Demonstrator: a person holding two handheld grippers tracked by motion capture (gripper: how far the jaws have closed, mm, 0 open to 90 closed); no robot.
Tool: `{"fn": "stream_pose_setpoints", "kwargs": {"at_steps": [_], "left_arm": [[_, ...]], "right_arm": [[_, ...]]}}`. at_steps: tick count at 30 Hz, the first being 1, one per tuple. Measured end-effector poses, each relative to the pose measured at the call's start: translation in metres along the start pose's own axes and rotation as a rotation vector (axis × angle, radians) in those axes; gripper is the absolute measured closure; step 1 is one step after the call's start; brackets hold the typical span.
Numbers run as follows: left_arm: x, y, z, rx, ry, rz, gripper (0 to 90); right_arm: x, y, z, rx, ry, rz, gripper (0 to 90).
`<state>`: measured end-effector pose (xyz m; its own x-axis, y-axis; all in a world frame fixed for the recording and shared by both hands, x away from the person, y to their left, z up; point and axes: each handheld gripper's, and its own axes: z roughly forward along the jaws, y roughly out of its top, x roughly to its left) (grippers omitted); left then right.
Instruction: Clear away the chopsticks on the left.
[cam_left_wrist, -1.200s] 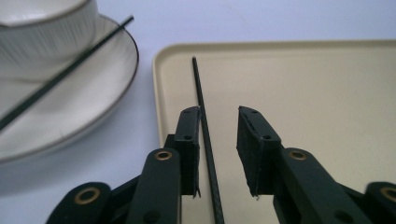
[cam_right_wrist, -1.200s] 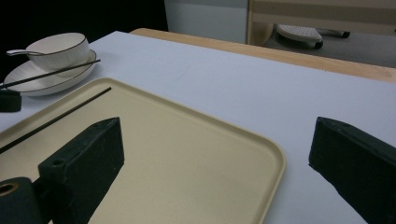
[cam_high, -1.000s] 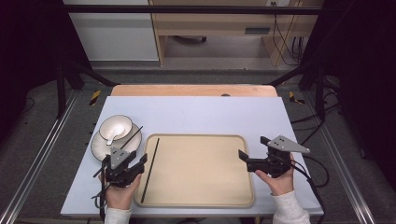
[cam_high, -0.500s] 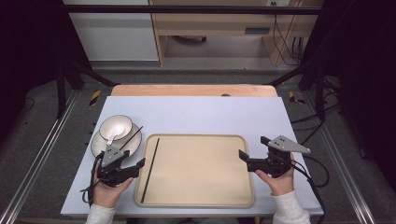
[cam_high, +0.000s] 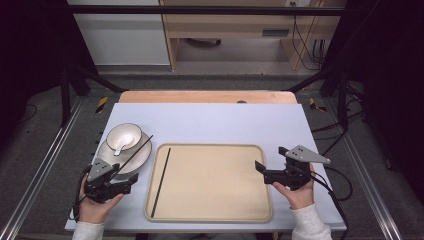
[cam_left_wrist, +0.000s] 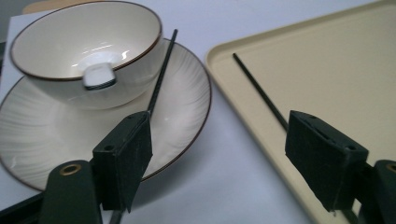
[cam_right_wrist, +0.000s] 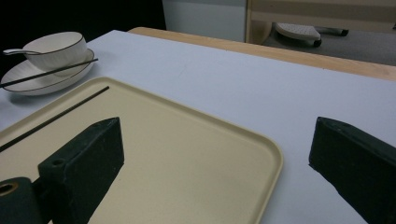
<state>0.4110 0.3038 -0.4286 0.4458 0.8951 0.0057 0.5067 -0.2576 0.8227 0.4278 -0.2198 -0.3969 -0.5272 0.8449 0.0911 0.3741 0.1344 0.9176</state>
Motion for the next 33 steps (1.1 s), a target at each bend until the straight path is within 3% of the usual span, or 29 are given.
{"fn": "stream_pose_setpoints", "kwargs": {"at_steps": [6, 8, 12, 23, 33], "left_arm": [[0.013, -0.003, 0.002, 0.029, 0.029, -0.009, 22.7], [0.022, -0.002, 0.007, 0.041, 0.057, -0.005, 24.8], [0.031, 0.003, 0.016, 0.057, 0.071, -0.001, 30.2], [0.045, 0.003, 0.041, 0.143, 0.070, 0.011, 46.7], [0.047, 0.002, 0.053, 0.195, 0.056, 0.032, 64.1]], "right_arm": [[0.001, 0.000, 0.001, 0.001, -0.002, -0.002, 3.5], [0.001, 0.000, 0.001, 0.002, -0.003, -0.001, 3.5], [0.001, 0.000, 0.002, 0.005, -0.002, -0.001, 3.5], [0.001, -0.001, 0.003, 0.008, -0.002, -0.001, 3.5], [0.002, -0.001, 0.004, 0.016, -0.002, -0.003, 3.5]]}}
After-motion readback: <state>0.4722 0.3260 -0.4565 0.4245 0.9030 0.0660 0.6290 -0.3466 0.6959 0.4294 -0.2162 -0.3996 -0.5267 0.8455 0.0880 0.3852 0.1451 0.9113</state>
